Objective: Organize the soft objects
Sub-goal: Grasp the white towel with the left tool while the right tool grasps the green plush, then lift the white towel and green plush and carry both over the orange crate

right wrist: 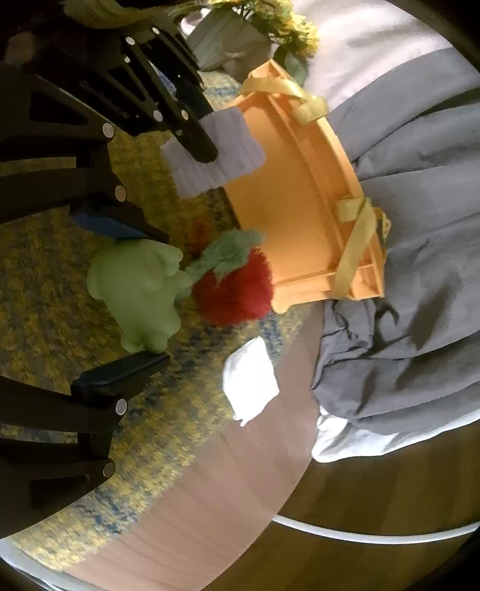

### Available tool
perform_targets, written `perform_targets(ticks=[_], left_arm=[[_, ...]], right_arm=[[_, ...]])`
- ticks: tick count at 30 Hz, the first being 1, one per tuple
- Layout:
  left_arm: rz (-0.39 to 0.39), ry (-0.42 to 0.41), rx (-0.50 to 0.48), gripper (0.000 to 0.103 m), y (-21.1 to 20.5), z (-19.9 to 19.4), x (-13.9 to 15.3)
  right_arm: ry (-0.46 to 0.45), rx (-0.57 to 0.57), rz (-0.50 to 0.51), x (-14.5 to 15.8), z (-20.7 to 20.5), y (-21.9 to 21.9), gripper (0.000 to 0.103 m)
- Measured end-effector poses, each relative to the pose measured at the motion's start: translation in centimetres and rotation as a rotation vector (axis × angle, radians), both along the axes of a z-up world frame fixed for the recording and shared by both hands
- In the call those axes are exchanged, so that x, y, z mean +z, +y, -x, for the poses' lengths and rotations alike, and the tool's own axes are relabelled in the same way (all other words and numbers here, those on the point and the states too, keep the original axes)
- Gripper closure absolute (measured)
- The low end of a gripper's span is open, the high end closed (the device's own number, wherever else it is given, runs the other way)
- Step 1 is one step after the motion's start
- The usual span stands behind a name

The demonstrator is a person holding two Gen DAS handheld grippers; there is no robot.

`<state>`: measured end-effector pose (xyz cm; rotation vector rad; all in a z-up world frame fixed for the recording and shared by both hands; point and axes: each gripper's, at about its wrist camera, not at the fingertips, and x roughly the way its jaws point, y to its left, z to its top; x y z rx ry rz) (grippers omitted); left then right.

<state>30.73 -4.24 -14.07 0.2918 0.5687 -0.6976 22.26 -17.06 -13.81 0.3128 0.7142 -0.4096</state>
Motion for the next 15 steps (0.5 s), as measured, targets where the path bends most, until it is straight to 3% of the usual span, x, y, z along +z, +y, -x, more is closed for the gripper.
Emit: perform_targets(ticks=[15], left_arm=[[0.062,-0.013,0.154,0.078,1.2,2.9,4.9]], right_arm=[[-0.087,0.076,0.053,5.8,1.2,-1.1,0.045]])
